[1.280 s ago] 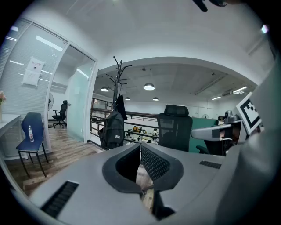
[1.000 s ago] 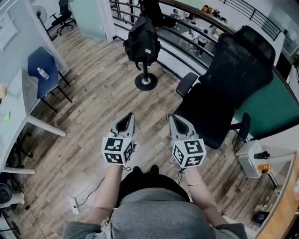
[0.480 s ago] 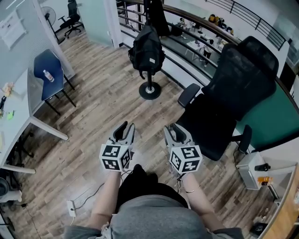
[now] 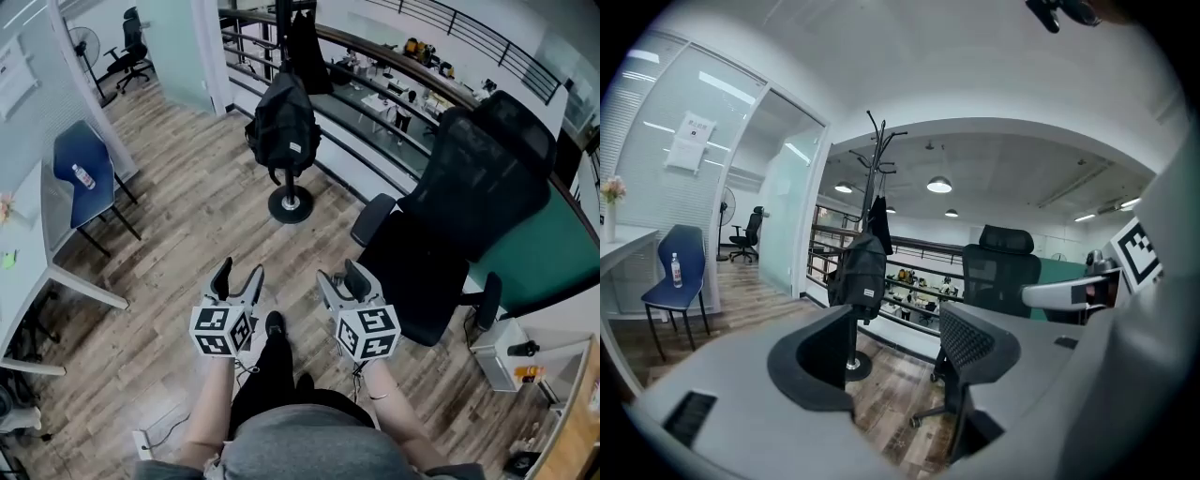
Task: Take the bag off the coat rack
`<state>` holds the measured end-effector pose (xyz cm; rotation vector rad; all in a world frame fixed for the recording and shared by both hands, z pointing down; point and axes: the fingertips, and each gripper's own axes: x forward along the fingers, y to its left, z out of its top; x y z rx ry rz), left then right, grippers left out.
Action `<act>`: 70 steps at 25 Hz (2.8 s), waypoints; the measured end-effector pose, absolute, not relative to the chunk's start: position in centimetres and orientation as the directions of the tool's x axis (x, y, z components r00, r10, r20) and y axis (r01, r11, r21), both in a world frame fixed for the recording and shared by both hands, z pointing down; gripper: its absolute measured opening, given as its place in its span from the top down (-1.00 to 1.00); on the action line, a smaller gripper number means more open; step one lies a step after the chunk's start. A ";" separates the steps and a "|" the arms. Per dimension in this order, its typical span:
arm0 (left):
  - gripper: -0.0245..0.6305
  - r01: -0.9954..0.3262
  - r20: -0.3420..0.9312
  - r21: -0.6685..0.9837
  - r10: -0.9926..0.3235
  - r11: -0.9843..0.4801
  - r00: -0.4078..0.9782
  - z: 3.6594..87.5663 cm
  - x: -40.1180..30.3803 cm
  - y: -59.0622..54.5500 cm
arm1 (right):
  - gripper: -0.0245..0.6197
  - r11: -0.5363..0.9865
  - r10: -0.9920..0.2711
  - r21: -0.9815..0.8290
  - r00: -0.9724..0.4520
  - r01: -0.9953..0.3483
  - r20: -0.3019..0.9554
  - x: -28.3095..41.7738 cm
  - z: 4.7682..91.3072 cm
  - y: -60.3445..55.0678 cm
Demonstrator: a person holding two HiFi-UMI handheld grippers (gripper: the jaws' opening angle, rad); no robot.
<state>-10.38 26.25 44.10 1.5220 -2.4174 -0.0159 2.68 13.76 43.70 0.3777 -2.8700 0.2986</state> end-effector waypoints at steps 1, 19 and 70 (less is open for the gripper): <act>0.07 -0.882 0.235 0.162 -0.885 0.443 -0.402 44.3 -11.3 25.7 | 0.12 0.945 -0.236 -0.166 -0.939 -0.282 0.252 2.0 43.8 13.1; -0.06 -0.927 0.218 0.136 -0.923 0.349 -0.316 43.2 -27.8 15.1 | -0.44 0.926 -0.287 -0.183 -0.930 -0.331 0.228 -14.8 42.8 4.2; -0.09 -0.892 0.372 0.122 -0.853 0.435 -0.365 50.8 -49.1 -7.4 | -0.56 0.945 -0.206 -0.166 -0.907 -0.282 0.367 -36.8 50.5 -19.9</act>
